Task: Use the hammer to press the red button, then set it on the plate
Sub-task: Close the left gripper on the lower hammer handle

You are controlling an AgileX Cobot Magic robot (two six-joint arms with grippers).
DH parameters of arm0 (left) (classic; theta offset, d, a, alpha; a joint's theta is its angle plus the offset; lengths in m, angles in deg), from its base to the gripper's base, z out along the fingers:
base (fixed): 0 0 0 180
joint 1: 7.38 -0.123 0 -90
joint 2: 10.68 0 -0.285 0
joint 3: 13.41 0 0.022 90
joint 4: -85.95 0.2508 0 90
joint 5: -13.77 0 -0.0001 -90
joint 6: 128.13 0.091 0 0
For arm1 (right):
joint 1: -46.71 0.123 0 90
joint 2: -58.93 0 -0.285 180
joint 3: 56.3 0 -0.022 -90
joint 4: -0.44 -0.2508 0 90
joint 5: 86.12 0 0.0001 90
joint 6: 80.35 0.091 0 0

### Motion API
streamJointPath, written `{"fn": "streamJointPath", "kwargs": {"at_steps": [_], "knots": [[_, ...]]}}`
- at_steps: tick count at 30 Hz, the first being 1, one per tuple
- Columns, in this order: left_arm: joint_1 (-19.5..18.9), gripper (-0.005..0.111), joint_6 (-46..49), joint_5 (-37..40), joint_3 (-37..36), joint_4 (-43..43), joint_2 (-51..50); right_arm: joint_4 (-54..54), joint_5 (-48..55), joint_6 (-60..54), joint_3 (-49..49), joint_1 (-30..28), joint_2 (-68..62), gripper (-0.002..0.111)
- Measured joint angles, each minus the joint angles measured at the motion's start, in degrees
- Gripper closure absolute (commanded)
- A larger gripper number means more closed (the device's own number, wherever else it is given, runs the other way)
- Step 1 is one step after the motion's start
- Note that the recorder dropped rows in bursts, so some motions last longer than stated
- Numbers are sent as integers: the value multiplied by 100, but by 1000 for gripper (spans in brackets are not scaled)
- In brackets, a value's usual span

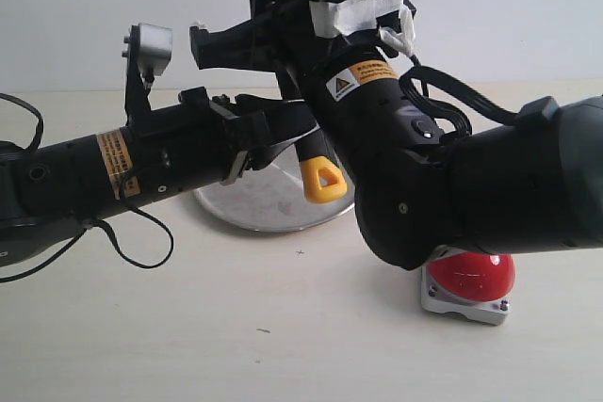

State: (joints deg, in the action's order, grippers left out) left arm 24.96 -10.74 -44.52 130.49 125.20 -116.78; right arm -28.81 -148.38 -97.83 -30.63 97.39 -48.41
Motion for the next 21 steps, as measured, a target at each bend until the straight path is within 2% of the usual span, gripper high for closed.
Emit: {"fn": "streamJointPath", "kwargs": {"at_steps": [13, 16, 21], "knots": [[0, 107, 21, 0, 0, -34, 0, 47, 0, -90, 0, 0, 0, 107], [0, 107, 21, 0, 0, -34, 0, 72, 0, -255, 0, 0, 0, 99], [0, 107, 21, 0, 0, -45, 0, 110, 0, -328, 0, 0, 0, 76]]}}
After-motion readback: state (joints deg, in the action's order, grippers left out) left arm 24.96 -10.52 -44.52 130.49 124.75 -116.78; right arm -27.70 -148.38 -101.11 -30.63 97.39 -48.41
